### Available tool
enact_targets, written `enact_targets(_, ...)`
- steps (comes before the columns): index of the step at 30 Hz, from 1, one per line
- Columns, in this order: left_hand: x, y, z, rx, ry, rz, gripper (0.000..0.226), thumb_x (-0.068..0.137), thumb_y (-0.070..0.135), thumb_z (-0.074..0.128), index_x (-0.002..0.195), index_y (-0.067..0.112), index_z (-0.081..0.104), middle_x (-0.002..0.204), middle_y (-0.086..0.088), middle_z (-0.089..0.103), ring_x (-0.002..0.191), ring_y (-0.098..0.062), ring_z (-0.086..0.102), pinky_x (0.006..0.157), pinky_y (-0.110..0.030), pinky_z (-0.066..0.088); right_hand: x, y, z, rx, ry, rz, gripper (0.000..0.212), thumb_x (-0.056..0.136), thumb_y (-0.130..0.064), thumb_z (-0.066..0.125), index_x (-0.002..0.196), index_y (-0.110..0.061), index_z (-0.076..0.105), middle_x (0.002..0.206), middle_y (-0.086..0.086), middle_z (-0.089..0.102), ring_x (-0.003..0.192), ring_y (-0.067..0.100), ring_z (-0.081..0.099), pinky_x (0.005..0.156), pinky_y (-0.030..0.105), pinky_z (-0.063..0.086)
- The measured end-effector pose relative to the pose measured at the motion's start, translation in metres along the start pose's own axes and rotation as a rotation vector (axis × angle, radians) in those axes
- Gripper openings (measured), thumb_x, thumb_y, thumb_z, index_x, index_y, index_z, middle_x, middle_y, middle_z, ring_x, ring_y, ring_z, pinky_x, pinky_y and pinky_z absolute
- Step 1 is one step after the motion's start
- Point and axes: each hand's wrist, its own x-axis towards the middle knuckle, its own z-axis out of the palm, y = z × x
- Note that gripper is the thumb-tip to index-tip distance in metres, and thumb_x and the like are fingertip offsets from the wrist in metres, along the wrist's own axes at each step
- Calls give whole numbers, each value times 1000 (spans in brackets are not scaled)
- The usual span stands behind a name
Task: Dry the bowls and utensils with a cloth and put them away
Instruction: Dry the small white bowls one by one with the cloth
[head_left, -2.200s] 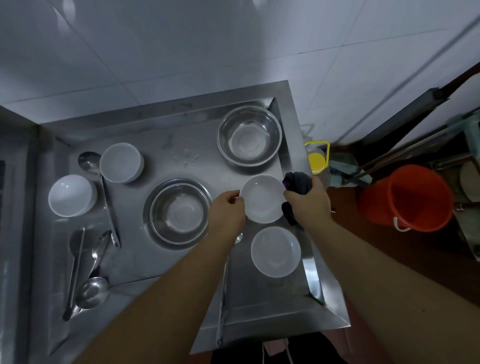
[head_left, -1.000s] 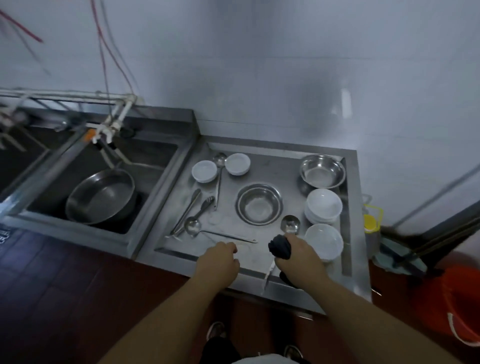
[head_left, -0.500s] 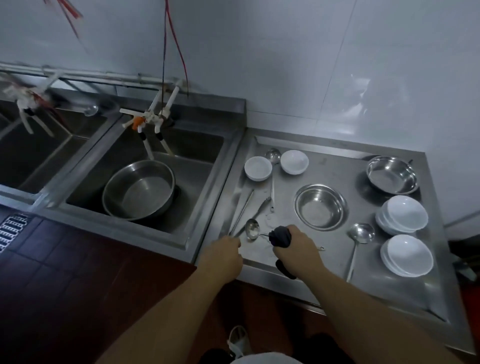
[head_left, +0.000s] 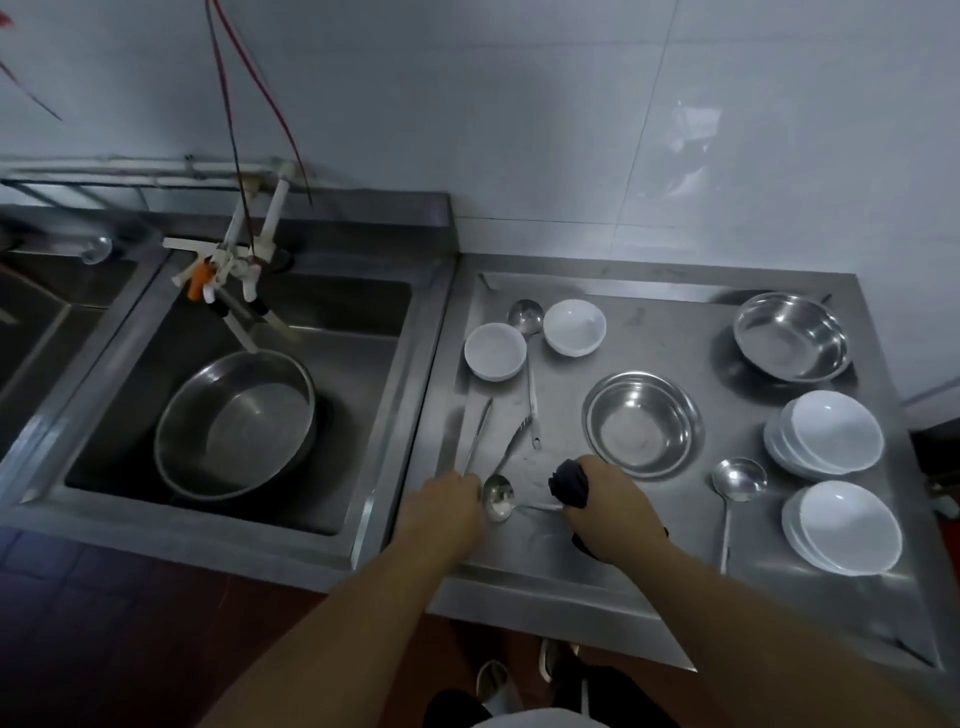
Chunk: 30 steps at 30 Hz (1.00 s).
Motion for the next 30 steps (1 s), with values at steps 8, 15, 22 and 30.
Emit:
enact_targets(8,79,4,-15,-29,-12,-41,28,97,27,53,122,21,62,118,-5,65,95,-23,60,74,-35,47,56,14,-14,89,13,79,16,88,-10,66,99,-12,53,87,6,58,78,24,60,67,37,51)
enact_targets(15,169,-13,-28,-337,-3,-151,43,101,30,54,139,11,59,137,-15,64,120,-34,64,93,-37,51,85,23,3,156,60,185,21,85,-14,73,100,-13,58,89,4,59,75,18,59,65,36,52)
enact_targets(22,258,-29,-38,-646,1,-367,39,100,29,60,131,5,64,128,-18,69,112,-37,67,87,-37,55,96,27,26,252,92,273,26,86,-22,75,102,-22,55,88,-1,60,77,15,60,62,29,42)
enact_targets(30,291,-27,-27,-686,16,-427,37,95,25,66,122,0,69,114,-18,73,85,-29,65,55,-26,41,105,22,40,254,115,363,28,87,-25,77,100,-24,53,87,-3,58,76,14,58,61,29,42)
